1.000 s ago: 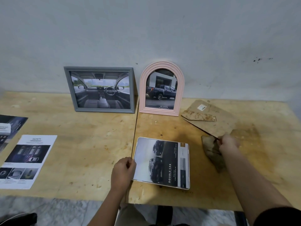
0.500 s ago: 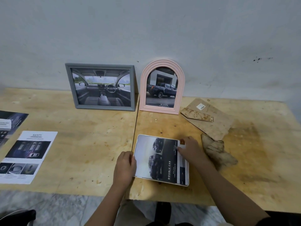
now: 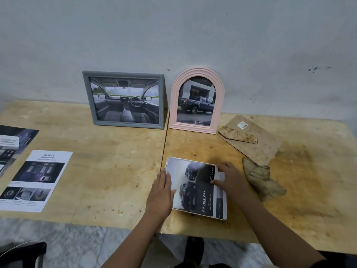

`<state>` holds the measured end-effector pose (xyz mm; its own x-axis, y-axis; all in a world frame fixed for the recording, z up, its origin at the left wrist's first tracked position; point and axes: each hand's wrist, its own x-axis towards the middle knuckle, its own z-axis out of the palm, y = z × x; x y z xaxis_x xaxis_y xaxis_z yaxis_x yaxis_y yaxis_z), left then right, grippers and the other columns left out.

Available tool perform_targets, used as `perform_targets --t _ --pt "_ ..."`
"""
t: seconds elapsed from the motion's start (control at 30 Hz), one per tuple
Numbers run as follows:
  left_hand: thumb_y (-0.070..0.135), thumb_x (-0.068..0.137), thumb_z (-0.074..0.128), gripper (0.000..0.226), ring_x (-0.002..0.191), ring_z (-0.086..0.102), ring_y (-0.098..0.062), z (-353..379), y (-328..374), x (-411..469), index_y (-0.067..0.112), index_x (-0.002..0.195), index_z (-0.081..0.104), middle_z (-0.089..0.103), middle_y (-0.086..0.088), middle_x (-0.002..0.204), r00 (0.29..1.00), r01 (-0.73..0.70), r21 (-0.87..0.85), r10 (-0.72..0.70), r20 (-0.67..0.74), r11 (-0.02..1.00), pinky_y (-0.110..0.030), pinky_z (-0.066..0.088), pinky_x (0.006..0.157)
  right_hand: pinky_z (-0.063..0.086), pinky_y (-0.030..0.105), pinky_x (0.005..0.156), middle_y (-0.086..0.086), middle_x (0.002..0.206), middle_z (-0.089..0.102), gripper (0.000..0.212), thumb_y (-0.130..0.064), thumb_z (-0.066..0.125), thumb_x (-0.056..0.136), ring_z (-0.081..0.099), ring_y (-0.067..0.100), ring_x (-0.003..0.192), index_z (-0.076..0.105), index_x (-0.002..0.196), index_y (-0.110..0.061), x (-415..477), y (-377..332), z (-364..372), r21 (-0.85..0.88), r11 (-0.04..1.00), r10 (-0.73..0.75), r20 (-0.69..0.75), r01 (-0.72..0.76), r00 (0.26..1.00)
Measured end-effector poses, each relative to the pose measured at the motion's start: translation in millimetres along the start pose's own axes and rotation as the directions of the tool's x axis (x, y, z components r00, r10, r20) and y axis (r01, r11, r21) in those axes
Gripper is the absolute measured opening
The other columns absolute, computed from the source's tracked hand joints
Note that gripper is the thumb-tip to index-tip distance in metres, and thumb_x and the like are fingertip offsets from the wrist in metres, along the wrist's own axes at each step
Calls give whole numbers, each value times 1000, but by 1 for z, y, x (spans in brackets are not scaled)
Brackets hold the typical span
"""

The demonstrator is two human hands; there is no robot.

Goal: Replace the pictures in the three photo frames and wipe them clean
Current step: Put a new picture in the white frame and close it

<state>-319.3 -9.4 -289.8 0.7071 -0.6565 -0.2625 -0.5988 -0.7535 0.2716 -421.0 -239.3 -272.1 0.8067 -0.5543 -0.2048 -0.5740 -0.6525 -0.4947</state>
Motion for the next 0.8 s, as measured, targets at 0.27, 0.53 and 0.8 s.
perform_targets --t 0.27,0.53,0.8 --pt "27 103 19 58 144 -19 -27 -3 12 4 4 148 -8 -18 -17 155 998 38 44 -40 45 998 -32 -4 117 47 29 87 0 130 42 61 -42 78 67 43 17 115 53 119 -20 14 -5 -8 -175 983 -44 59 54 997" --pt "26 103 20 58 143 -18 -28 -2 11 2 3 148 -8 -18 -18 155 999 24 45 -25 23 999 -32 -2 118 42 27 75 -1 117 40 53 -47 79 62 37 16 103 43 93 -24 33 -11 -18 -304 947 -56 161 103 985" --pt "28 102 21 58 144 -16 -26 0 8 2 4 149 -3 -14 -15 156 1000 19 -6 -19 11 1000 -30 4 119 30 29 76 -10 94 37 43 -46 74 66 34 11 91 38 82 -28 31 -14 -19 -355 915 -144 158 193 977"
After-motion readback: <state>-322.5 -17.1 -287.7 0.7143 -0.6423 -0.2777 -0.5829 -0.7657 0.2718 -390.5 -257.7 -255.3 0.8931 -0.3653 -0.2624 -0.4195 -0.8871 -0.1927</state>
